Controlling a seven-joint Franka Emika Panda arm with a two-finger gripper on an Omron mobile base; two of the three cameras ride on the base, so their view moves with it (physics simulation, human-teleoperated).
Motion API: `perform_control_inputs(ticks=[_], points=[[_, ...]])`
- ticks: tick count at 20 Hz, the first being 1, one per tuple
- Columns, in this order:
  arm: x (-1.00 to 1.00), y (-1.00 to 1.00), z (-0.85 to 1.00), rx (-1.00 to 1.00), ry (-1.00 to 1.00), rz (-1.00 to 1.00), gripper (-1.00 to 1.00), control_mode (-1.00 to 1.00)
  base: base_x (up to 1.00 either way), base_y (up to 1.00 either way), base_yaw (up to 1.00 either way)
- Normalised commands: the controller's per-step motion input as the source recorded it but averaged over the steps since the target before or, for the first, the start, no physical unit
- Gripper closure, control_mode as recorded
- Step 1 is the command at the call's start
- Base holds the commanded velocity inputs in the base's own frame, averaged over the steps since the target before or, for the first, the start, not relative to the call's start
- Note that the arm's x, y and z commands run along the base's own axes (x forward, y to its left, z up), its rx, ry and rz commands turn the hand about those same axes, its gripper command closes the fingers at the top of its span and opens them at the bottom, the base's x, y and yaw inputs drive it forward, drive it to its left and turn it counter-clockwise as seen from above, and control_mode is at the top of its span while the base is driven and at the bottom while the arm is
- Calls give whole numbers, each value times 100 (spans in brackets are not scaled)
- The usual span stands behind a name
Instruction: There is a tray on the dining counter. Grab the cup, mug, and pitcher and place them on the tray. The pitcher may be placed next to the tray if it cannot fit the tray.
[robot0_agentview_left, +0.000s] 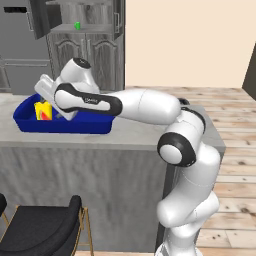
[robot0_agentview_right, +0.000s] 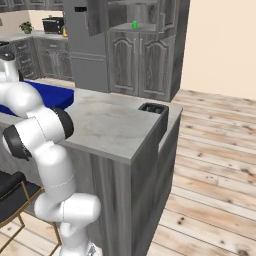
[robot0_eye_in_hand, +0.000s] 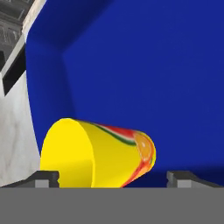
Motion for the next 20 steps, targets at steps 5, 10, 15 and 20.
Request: perform_control_inputs(ticks=[5, 10, 15, 20], points=[[0, -5, 38, 1, 0, 0, -100, -100, 0, 0, 0], [-19, -42, 61, 0, 0, 0, -100, -100, 0, 0, 0], [-25, -68, 52, 0, 5, 4, -100, -100, 0, 0, 0], [-50, -90, 17, -1, 7, 18, -100, -100, 0, 0, 0]])
